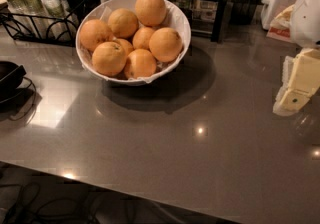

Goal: Pick orange from white bowl

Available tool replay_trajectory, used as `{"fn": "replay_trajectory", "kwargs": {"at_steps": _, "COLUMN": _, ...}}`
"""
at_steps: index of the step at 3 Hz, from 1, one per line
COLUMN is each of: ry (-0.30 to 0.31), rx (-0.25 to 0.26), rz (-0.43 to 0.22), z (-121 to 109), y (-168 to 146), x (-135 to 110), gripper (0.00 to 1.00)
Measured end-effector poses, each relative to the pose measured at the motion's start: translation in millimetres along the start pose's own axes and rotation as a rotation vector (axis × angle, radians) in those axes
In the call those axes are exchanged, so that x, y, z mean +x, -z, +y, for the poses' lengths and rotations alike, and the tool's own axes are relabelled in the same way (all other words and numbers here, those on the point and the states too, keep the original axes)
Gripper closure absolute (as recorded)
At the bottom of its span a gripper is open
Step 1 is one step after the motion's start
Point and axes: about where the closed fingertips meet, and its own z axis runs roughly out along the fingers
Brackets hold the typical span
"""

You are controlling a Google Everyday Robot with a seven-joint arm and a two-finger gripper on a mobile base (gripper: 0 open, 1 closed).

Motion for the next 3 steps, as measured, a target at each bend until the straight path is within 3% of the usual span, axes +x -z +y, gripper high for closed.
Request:
{"fn": "replay_trajectory", "kwargs": {"at_steps": 1, "ry": 0.004, "rx": 0.01, "rz": -0.011, "z": -2, "y": 1, "x": -4, "gripper": 0.0}}
{"fn": "replay_trajectory", "kwargs": {"at_steps": 2, "ry": 0.049, "rx": 0.03, "rz": -0.067, "z": -13, "y": -7, "x": -34, "gripper": 0.0}}
{"fn": "replay_trajectory", "kwargs": {"at_steps": 3, "ry": 0.147, "rx": 0.071, "rz": -0.118, "z": -36, "y": -20, "x": -86, "gripper": 0.0}}
